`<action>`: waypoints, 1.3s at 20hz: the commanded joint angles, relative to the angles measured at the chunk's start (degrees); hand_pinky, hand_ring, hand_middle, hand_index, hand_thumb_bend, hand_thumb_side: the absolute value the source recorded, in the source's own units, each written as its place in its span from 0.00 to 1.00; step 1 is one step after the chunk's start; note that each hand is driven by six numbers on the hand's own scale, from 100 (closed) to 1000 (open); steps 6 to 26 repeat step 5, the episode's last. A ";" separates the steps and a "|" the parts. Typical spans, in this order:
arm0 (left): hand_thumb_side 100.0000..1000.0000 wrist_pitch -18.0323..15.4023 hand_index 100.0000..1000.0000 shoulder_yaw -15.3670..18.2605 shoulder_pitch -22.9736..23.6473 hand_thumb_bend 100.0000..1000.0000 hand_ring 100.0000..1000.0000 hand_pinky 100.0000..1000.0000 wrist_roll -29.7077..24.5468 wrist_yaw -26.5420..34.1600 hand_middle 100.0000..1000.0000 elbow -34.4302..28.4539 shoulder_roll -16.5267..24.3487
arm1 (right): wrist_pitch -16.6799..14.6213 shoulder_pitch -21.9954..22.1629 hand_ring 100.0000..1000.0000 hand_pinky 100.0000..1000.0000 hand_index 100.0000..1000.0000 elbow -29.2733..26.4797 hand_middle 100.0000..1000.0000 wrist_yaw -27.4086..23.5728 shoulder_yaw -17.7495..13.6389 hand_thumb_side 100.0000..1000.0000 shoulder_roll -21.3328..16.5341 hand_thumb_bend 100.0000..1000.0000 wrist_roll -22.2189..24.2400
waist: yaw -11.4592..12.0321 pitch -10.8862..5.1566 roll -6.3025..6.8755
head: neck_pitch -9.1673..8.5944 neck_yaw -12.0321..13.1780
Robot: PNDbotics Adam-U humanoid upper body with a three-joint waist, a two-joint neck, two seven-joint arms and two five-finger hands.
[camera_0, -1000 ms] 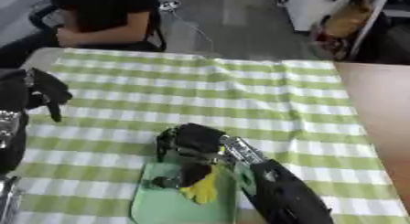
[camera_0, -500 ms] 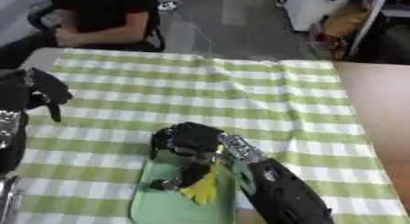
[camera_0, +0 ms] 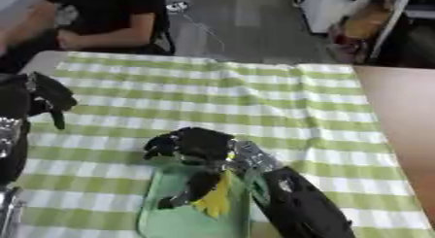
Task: Pick up objects on the table and place them in the box.
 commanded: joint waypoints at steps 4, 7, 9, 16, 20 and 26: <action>1.00 -0.06 0.37 -0.13 -0.47 0.57 0.41 0.15 -0.17 0.12 0.43 -0.96 0.63 | 0.18 -1.85 0.86 0.93 0.91 -4.97 0.90 -3.09 0.10 0.76 -1.16 0.69 3.73 | -0.13 -0.88 0.35 | -0.48 -0.81; 1.00 -0.06 0.37 -0.13 -0.47 0.57 0.41 0.15 -0.17 0.11 0.43 -0.96 0.64 | 0.32 -1.83 0.86 0.93 0.91 -5.33 0.90 -3.51 0.13 0.76 -1.23 0.69 4.15 | -0.15 -0.88 0.34 | -0.48 -0.81; 1.00 -0.06 0.37 -0.13 -0.47 0.57 0.41 0.15 -0.17 0.11 0.43 -0.96 0.64 | 0.32 -1.83 0.86 0.93 0.91 -5.33 0.90 -3.51 0.13 0.76 -1.23 0.69 4.15 | -0.15 -0.88 0.34 | -0.48 -0.81; 1.00 -0.06 0.37 -0.13 -0.47 0.57 0.41 0.15 -0.17 0.11 0.43 -0.96 0.64 | 0.32 -1.83 0.86 0.93 0.91 -5.33 0.90 -3.51 0.13 0.76 -1.23 0.69 4.15 | -0.15 -0.88 0.34 | -0.48 -0.81; 1.00 -0.06 0.37 -0.13 -0.47 0.57 0.41 0.15 -0.17 0.11 0.43 -0.96 0.64 | 0.32 -1.83 0.86 0.93 0.91 -5.33 0.90 -3.51 0.13 0.76 -1.23 0.69 4.15 | -0.15 -0.88 0.34 | -0.48 -0.81; 1.00 -0.06 0.37 -0.13 -0.47 0.57 0.41 0.15 -0.17 0.11 0.43 -0.96 0.64 | 0.32 -1.83 0.86 0.93 0.91 -5.33 0.90 -3.51 0.13 0.76 -1.23 0.69 4.15 | -0.15 -0.88 0.34 | -0.48 -0.81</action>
